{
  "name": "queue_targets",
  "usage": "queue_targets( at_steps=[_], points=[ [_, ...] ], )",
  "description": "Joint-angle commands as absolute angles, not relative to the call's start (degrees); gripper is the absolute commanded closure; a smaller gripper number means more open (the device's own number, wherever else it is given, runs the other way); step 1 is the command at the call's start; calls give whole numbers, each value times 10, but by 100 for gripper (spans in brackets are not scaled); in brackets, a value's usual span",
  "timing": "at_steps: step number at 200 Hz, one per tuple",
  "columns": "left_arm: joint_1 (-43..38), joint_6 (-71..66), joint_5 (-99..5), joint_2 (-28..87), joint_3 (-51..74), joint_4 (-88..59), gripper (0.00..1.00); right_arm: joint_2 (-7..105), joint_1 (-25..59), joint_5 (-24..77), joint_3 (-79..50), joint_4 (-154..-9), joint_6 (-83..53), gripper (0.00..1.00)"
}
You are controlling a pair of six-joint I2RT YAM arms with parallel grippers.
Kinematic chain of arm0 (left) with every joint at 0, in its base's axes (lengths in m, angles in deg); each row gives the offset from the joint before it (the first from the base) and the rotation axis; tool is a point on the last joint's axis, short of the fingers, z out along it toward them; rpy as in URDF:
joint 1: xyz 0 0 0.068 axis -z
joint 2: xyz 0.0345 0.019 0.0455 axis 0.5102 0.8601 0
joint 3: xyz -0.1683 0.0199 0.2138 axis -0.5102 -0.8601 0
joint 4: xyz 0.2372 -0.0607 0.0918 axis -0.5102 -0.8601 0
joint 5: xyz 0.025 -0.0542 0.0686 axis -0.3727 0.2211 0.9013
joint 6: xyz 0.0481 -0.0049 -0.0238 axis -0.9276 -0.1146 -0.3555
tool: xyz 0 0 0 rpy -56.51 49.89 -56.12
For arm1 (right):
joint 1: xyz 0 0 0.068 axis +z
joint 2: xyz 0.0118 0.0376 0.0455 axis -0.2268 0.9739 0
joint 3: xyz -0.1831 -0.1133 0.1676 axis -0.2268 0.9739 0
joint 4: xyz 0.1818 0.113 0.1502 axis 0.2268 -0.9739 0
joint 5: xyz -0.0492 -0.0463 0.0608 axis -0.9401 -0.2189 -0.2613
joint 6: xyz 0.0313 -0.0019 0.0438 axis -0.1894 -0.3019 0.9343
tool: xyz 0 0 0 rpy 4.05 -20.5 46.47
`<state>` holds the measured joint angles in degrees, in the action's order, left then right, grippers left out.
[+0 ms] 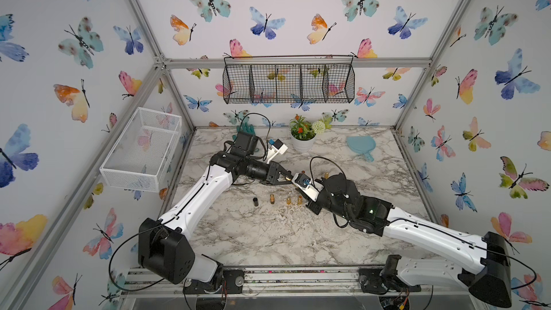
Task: Open the lipstick cap
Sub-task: Open the cover of the lipstick, then place the cover at the center of the board.
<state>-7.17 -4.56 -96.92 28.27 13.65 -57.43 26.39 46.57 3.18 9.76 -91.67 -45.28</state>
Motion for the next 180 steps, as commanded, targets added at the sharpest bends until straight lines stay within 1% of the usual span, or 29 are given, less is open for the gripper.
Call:
queue_targets(
  at_steps=[1, 41, 55, 61, 88, 98, 107, 122, 131, 144, 170, 180],
  points=[
    [-128, -37, -913, 280, 129, -562, 100, 225, 458, -34, 113, -988, -435, 98],
    [-133, -24, -925, 282, 135, -547, 100, 209, 458, -48, 108, -1001, -429, 97],
    [-121, -16, -905, 286, 136, -536, 100, 200, 458, -56, 99, -1018, -425, 98],
    [-109, -16, -884, 289, 138, -534, 100, 193, 458, -62, 93, -1026, -424, 98],
    [-27, -8, -712, 325, 161, -531, 100, 142, 458, -103, 76, -1052, -419, 98],
    [13, -7, -647, 345, 173, -528, 97, 117, 458, -112, 72, -1052, -417, 98],
    [49, -8, -573, 369, 186, -528, 97, 93, 458, -118, 69, -1049, -414, 98],
    [105, -15, -483, 412, 215, -528, 94, 57, 458, -130, 69, -1038, -413, 98],
    [131, -21, -450, 444, 230, -528, 92, 40, 458, -134, 71, -1031, -413, 98],
    [159, -23, -417, 489, 251, -531, 92, 26, 458, -138, 71, -1028, -414, 98],
    [202, -28, -366, 559, 280, -528, 90, 27, 458, -142, 71, -1039, -412, 98],
    [217, -31, -353, 579, 286, -524, 87, 32, 458, -141, 75, -1043, -408, 98]
  ],
)
